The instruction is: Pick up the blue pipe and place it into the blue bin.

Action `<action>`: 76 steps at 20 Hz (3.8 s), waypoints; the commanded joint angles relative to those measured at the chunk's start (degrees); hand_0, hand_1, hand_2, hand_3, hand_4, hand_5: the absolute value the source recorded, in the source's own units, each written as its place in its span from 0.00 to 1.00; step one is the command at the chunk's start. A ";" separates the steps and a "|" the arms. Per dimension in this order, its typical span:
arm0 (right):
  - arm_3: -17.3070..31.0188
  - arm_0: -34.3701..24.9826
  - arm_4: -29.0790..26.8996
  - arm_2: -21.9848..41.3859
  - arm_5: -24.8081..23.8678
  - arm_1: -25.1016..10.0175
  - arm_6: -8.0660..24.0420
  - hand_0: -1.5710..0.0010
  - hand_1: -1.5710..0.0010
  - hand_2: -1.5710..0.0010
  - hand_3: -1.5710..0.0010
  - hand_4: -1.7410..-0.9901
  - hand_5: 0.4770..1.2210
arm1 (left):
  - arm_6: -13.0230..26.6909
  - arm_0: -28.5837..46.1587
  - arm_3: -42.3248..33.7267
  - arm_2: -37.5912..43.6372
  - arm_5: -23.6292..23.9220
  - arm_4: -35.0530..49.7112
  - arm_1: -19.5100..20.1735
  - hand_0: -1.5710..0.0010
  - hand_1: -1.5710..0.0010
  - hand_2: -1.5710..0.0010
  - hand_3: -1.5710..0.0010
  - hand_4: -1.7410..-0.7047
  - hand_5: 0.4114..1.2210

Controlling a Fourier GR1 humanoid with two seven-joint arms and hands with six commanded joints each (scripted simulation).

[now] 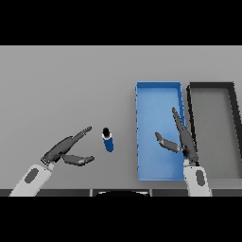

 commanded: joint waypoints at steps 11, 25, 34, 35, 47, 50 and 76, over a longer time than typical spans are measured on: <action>-0.84 1.13 -0.27 -0.15 0.05 0.21 0.06 1.00 1.00 1.00 1.00 0.71 0.10 | -2.23 -6.19 9.68 -5.03 2.87 -5.55 -13.49 1.00 1.00 1.00 1.00 0.59 0.09; -0.34 1.59 -0.59 -0.31 0.43 0.16 -1.37 1.00 1.00 1.00 1.00 0.73 0.11 | -7.62 -9.28 20.89 -4.34 2.99 -1.96 -25.71 0.89 0.74 0.63 0.62 0.42 0.46; 0.48 0.97 -0.27 -0.32 0.40 0.00 -0.44 1.00 1.00 1.00 1.00 0.75 0.11 | -10.11 -7.99 19.80 -7.16 5.78 -4.37 -26.69 0.12 0.10 0.08 0.10 0.19 0.93; 0.68 0.86 -0.25 -0.49 0.33 -0.11 -0.65 1.00 1.00 1.00 1.00 0.76 0.11 | -11.19 -8.10 19.53 -7.12 5.66 -4.91 -26.30 0.10 0.08 0.07 0.08 0.21 0.94; 0.54 0.83 1.49 -0.49 -0.55 -0.84 -0.57 1.00 1.00 1.00 1.00 0.82 0.12 | -9.20 -11.99 10.35 -5.46 5.11 -5.10 -30.02 0.01 0.01 0.00 0.01 0.26 1.00; 0.82 0.64 1.69 -0.35 -0.58 -0.72 -0.12 1.00 1.00 1.00 1.00 0.82 0.13 | -6.49 -12.73 8.96 -5.63 4.38 -5.19 -30.96 0.00 0.00 0.00 0.00 0.26 1.00; -25.51 3.01 -10.58 6.61 10.48 -7.21 11.23 1.00 1.00 1.00 1.00 0.66 0.07 | -5.79 -11.04 7.91 -3.06 -1.07 -10.11 -33.23 0.00 0.00 0.00 0.00 0.26 1.00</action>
